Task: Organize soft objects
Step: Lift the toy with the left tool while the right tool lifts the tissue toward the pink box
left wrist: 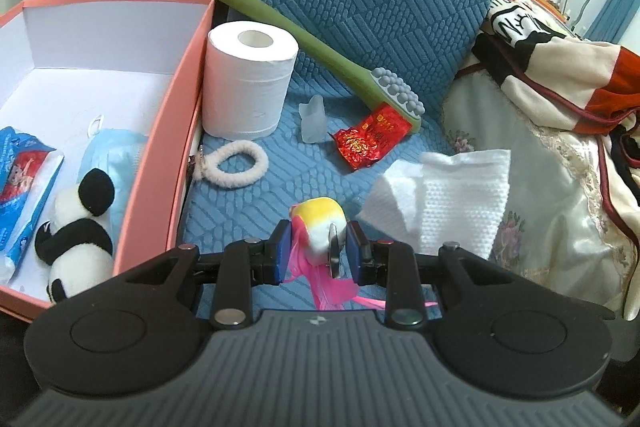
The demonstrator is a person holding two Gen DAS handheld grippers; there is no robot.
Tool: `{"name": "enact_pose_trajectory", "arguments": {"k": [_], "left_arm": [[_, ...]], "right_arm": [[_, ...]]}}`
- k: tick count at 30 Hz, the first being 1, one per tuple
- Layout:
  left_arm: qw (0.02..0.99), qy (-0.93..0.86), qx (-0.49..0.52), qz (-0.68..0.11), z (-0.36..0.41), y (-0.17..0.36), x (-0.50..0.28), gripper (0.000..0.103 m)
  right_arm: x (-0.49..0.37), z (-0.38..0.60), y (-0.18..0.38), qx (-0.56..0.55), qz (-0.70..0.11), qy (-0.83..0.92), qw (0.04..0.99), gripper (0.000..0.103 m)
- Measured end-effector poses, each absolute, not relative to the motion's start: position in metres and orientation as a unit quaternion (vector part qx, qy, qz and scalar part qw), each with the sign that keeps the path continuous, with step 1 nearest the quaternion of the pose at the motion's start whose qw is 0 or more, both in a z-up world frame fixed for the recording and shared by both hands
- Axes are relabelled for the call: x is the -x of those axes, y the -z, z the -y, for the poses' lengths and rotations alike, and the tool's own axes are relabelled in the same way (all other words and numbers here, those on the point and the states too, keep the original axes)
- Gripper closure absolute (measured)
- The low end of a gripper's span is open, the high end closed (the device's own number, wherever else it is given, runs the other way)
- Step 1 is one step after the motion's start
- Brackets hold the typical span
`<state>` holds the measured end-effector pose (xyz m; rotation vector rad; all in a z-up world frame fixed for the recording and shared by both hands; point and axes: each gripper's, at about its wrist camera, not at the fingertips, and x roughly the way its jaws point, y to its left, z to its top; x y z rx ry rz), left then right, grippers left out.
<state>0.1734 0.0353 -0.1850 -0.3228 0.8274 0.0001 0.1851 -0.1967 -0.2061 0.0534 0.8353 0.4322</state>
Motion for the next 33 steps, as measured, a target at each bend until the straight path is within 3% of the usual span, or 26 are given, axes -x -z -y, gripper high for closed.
{"name": "enact_pose_trajectory", "arguments": {"k": [13,33], "left_arm": [[0.903,-0.001,0.157,-0.401,-0.047,0.181,-0.167,0.069],[0.902,0.015,0.164,-0.400,-0.075,0.119,-0.162,0.069]], "right_arm": [[-0.179,0.182,0.207,-0.062,-0.430,-0.261,0.862,0.093],[-0.179,0.169,0.134,-0.060,-0.417,-0.237,0.875,0.093]]}}
